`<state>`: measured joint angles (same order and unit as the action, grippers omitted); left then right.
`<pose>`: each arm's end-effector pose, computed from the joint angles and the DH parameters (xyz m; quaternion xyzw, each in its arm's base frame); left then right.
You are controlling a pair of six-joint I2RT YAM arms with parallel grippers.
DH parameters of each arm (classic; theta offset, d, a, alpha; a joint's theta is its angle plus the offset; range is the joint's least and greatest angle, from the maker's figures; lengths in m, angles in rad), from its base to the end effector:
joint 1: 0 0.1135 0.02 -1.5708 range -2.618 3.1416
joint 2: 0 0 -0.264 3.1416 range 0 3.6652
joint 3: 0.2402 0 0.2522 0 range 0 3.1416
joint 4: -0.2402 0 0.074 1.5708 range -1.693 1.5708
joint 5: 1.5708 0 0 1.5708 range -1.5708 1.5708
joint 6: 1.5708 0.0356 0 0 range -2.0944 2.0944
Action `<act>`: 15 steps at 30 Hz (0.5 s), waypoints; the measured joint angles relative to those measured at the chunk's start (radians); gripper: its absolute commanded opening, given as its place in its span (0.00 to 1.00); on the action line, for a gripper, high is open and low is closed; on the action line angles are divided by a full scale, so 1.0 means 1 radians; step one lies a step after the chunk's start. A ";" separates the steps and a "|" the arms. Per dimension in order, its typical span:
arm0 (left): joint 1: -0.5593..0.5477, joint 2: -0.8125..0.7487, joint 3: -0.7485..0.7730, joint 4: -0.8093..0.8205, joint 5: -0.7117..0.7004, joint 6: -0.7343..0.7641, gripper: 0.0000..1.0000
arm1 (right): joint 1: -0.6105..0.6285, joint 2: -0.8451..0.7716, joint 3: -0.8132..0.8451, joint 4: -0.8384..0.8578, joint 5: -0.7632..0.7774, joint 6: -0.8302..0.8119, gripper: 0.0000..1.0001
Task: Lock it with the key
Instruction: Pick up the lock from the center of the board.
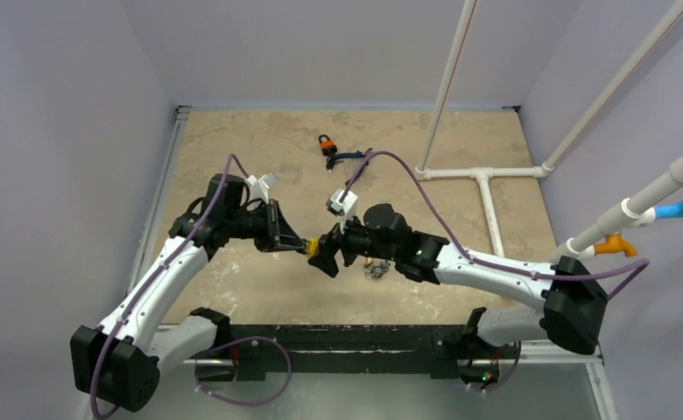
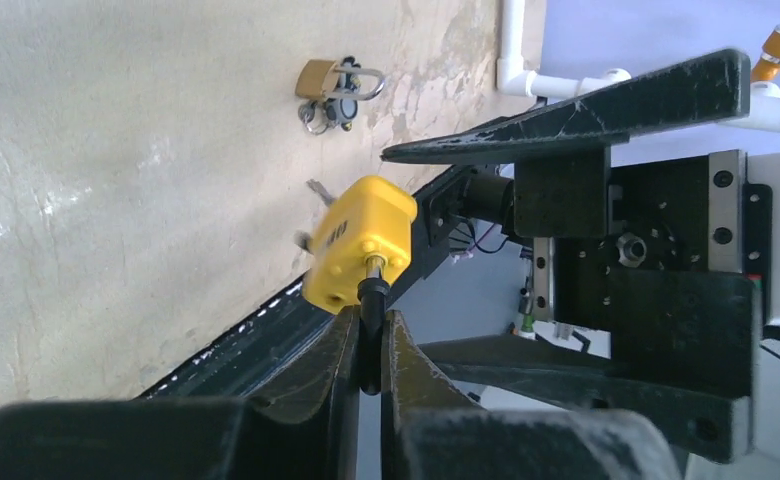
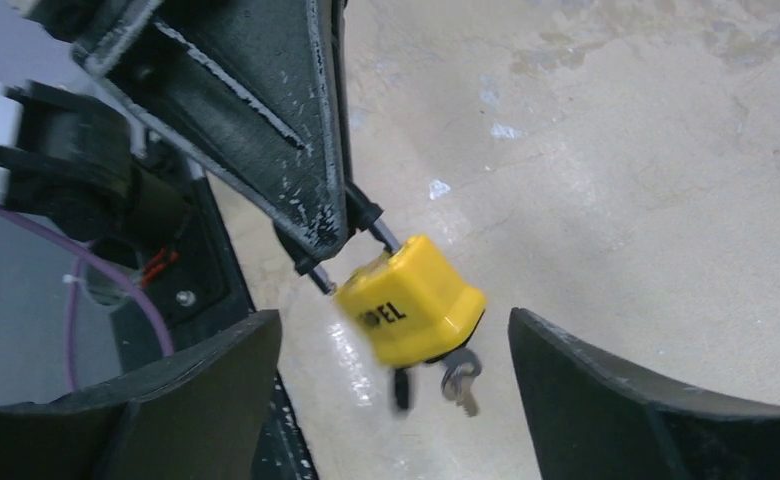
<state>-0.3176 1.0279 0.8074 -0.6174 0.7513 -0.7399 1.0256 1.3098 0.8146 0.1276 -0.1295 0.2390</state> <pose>0.1850 -0.0864 0.2702 -0.0535 0.8768 -0.4639 0.1150 0.1506 0.2571 0.2657 -0.3491 0.7459 0.3768 0.4241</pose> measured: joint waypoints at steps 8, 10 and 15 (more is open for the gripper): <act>-0.006 -0.082 0.229 -0.089 -0.031 0.079 0.00 | -0.174 -0.203 0.002 0.062 -0.191 0.077 0.99; -0.014 -0.117 0.294 -0.090 -0.023 0.090 0.00 | -0.227 -0.253 0.002 0.105 -0.257 0.110 0.99; -0.030 -0.170 0.413 -0.058 0.026 0.065 0.00 | -0.259 -0.306 0.018 0.201 -0.396 0.174 0.98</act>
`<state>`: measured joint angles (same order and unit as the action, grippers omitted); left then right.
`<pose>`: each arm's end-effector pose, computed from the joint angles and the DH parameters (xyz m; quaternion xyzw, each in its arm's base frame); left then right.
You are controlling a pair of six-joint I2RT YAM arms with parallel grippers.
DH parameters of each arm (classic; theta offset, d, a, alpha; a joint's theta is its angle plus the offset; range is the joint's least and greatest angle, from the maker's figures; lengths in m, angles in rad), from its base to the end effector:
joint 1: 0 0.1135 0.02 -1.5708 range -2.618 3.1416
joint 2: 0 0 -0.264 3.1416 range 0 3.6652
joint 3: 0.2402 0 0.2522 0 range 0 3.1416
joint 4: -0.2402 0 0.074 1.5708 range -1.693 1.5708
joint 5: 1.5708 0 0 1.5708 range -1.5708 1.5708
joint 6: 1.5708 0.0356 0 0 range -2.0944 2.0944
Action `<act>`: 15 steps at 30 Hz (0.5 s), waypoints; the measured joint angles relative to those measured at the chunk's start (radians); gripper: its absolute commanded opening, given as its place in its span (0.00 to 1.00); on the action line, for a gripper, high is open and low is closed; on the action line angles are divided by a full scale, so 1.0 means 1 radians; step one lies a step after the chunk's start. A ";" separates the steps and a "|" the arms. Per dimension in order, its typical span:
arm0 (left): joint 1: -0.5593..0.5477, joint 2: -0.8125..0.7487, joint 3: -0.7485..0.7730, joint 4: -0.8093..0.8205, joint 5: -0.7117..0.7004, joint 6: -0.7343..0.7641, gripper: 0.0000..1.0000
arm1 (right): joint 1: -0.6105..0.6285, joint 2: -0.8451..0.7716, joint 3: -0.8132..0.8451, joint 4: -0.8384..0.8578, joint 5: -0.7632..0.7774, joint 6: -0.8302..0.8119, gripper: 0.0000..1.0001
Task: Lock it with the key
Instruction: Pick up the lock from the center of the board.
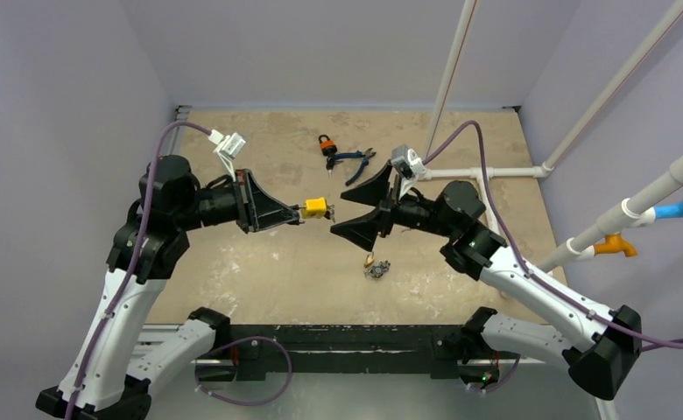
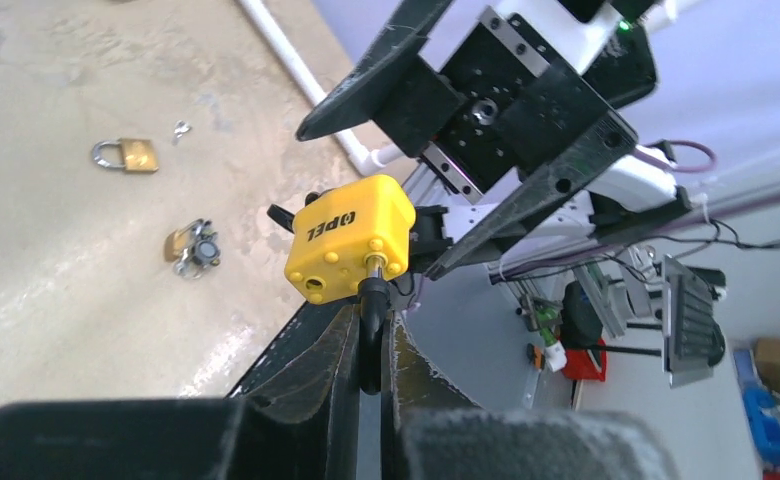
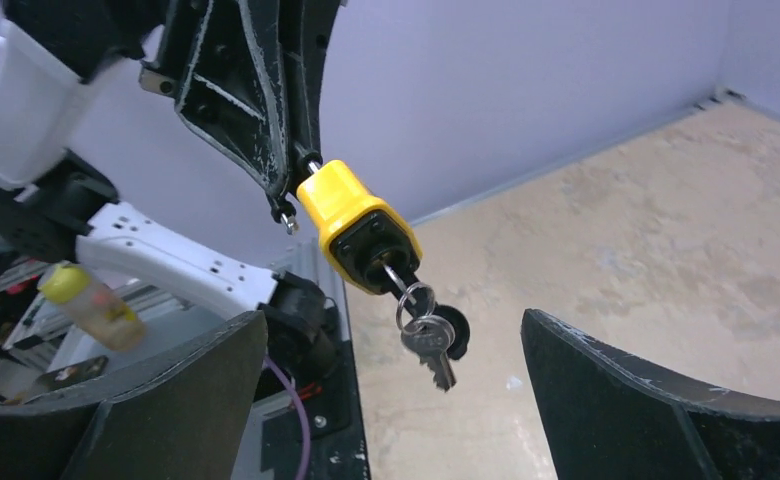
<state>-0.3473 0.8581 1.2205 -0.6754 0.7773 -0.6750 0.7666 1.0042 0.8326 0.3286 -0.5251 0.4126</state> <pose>0.1323 -0.0744 0.4256 0.0979 0.7747 -0.5336 0.3249 0.1557 0.1748 0.3699 -0.3047 0.5827 0.5484 0.5166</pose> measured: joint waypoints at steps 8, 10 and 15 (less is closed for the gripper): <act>-0.048 -0.017 0.067 0.071 0.067 -0.067 0.00 | 0.000 0.000 0.122 0.066 -0.136 0.041 0.96; -0.055 -0.024 0.071 0.090 0.081 -0.079 0.00 | 0.000 0.000 0.147 0.083 -0.162 0.043 0.96; -0.066 -0.039 0.076 0.136 0.111 -0.113 0.00 | 0.000 0.009 0.185 0.100 -0.223 0.045 0.96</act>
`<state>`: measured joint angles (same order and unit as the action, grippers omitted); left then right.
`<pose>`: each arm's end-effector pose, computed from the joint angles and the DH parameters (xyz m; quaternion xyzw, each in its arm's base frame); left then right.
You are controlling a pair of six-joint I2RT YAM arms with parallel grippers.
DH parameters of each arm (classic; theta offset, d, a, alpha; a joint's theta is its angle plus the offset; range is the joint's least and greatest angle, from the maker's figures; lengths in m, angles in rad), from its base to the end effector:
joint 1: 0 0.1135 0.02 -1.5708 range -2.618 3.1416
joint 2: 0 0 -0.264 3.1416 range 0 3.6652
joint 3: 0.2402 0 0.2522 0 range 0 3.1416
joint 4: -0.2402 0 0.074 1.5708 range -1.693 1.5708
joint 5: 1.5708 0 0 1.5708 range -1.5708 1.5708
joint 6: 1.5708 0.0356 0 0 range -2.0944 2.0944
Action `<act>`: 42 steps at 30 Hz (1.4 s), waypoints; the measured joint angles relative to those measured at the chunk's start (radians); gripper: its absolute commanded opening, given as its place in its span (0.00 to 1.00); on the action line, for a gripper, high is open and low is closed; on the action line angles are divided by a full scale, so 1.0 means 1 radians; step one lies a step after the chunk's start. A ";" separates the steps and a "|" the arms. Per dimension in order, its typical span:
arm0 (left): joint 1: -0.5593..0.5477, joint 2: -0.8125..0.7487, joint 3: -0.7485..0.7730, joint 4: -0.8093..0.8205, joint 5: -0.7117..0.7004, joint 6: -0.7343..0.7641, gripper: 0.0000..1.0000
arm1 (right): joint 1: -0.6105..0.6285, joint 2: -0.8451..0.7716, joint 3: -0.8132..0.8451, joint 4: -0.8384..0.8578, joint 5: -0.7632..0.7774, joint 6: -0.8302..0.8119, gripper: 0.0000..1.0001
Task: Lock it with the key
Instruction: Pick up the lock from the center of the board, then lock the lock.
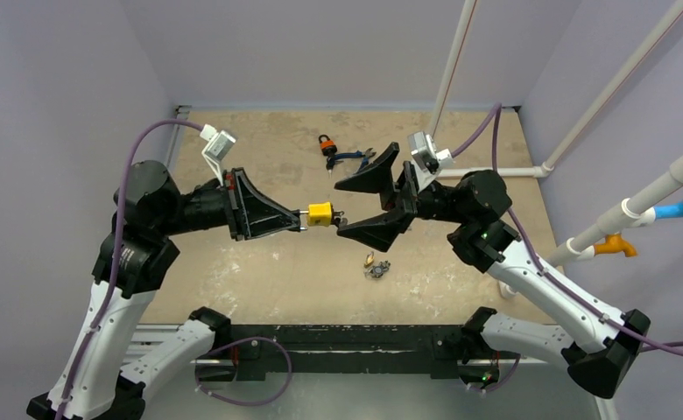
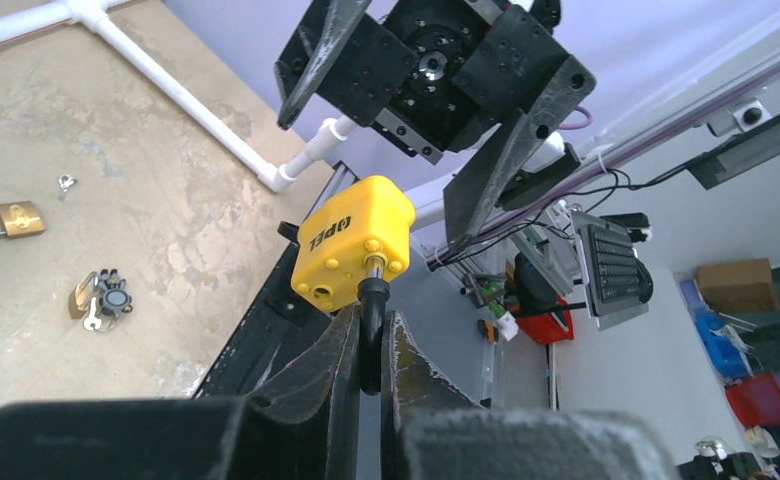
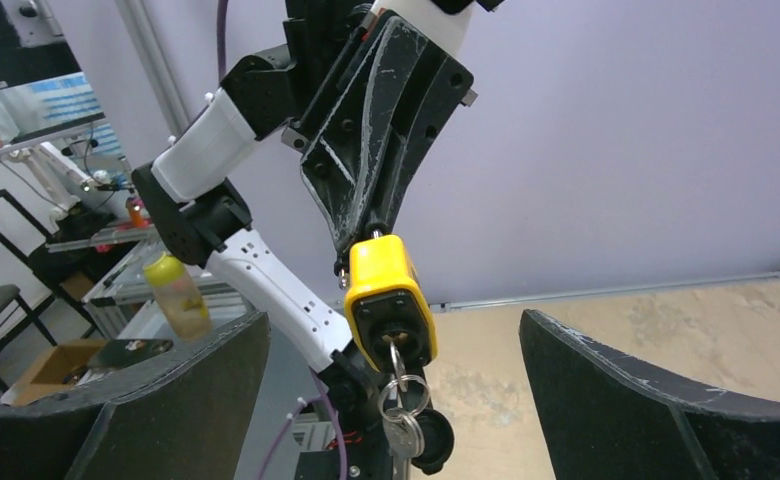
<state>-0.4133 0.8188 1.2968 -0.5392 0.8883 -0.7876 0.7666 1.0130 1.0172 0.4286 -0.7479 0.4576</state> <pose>0.1041 -0.0758 0.4664 0.1669 0.7010 -0.6078 0.3336 0.1387 0.1672 0.4405 -0.3813 0.4482 0.6117 0.5288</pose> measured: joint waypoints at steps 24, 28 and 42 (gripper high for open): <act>-0.027 -0.007 0.009 0.069 0.033 -0.032 0.00 | 0.141 0.084 0.056 -0.023 0.032 -0.019 0.21; -0.028 -0.006 0.009 0.060 0.021 -0.020 0.00 | 0.142 0.084 0.056 -0.027 0.050 -0.009 0.00; -0.032 -0.008 0.050 -0.092 -0.037 0.123 0.26 | 0.143 0.031 0.045 -0.130 0.065 0.059 0.00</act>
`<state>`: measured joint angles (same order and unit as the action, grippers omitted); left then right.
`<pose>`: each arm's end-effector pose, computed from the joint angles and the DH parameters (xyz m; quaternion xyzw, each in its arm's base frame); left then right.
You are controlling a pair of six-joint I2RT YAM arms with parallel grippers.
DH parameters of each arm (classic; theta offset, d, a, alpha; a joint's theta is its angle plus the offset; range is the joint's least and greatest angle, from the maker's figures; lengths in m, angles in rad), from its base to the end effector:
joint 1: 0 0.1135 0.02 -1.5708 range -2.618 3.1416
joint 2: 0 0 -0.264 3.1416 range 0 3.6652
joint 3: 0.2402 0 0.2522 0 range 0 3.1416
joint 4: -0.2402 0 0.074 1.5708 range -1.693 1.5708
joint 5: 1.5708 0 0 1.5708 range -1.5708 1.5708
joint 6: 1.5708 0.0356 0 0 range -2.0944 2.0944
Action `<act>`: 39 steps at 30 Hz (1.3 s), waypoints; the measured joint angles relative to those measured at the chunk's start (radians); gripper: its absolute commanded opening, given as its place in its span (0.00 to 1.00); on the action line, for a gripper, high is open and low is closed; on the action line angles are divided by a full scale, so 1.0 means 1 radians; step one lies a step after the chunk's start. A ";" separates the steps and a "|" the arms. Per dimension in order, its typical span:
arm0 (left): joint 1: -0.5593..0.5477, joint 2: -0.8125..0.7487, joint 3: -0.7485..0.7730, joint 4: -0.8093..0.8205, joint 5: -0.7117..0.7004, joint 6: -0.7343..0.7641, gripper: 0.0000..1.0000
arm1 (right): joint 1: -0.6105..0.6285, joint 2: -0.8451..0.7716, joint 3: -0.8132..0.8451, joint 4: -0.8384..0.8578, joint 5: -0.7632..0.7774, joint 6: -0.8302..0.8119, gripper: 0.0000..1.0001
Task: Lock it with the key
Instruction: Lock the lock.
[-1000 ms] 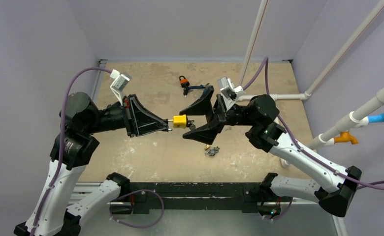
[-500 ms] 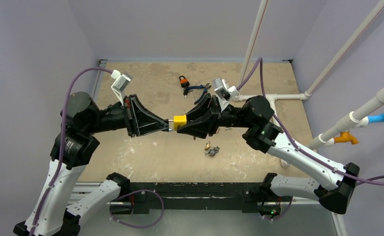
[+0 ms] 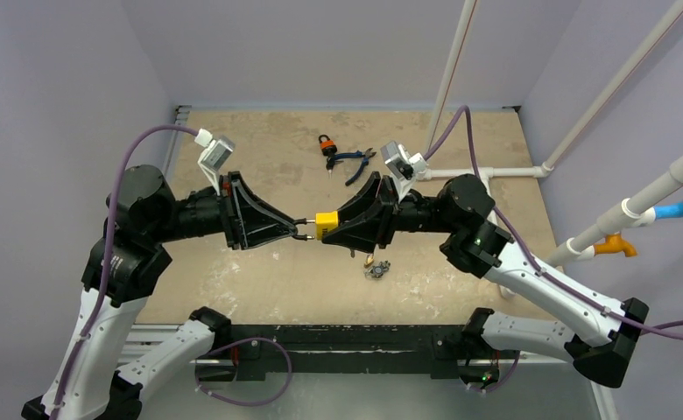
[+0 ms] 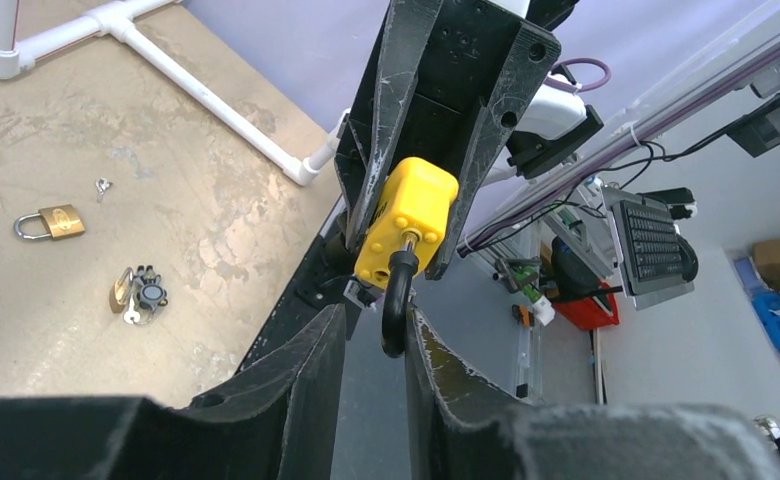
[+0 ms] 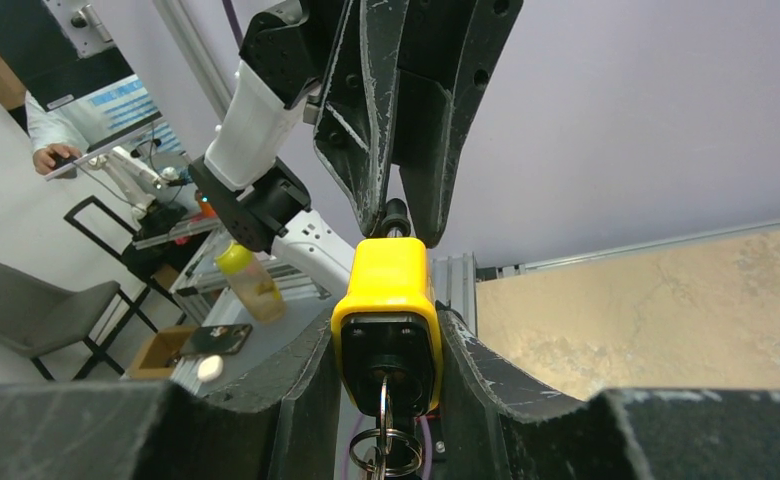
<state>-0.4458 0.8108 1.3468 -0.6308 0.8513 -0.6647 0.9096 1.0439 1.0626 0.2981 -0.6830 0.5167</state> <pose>0.0923 -0.0738 0.4723 0.2026 0.7001 -0.5826 0.3597 0.1220 0.1934 0.4379 -0.3739 0.4893 0.6478 0.4485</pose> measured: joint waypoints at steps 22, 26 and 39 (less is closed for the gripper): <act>-0.015 -0.037 -0.019 -0.052 -0.082 0.105 0.00 | -0.004 0.037 -0.008 -0.007 -0.013 0.111 0.00; -0.039 -0.041 -0.023 -0.053 -0.122 0.118 0.00 | -0.008 0.051 -0.008 0.010 -0.018 0.148 0.00; -0.171 -0.043 -0.027 -0.053 -0.303 0.130 0.00 | -0.027 0.066 -0.008 0.015 -0.042 0.180 0.00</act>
<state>-0.6167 0.7673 1.3201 -0.6834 0.5480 -0.5343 0.8825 1.1095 1.0546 0.3134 -0.7254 0.6964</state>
